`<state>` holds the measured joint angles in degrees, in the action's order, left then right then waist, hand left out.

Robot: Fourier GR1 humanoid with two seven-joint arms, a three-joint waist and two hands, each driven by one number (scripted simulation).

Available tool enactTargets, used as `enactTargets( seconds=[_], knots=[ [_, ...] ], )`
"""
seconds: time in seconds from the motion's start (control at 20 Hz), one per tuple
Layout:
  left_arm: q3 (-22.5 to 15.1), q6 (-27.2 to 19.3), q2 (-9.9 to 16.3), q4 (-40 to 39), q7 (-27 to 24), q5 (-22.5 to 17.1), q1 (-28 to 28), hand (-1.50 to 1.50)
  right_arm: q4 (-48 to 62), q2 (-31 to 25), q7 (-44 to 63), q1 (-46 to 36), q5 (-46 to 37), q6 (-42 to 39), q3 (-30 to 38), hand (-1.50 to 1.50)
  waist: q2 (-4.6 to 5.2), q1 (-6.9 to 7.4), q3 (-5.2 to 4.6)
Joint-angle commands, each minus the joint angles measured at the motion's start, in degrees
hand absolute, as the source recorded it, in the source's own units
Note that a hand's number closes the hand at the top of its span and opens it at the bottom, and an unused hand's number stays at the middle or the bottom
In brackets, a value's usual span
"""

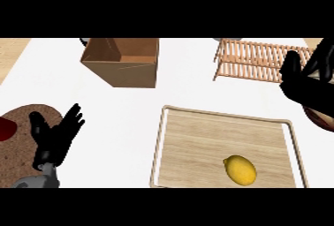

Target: Pick the cupcake from the tray and place it in the tiered shelf

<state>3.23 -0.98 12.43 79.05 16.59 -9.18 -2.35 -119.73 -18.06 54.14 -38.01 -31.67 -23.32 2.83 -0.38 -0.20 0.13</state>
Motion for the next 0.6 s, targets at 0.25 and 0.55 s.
enactTargets(
  seconds=[0.25,0.55],
  knots=[
    [1.2,1.0,0.6,-2.9,0.1,0.0,-1.6,0.00,18.6,-9.2,0.7,-17.3,4.1,-1.8,12.6,1.50,0.55,0.81,-0.21],
    [0.2,0.8,-0.7,-1.2,0.2,0.8,0.0,0.00,31.4,-15.2,-7.1,-22.8,4.0,-1.0,14.6,1.50,0.49,0.95,-0.16]
  ],
)
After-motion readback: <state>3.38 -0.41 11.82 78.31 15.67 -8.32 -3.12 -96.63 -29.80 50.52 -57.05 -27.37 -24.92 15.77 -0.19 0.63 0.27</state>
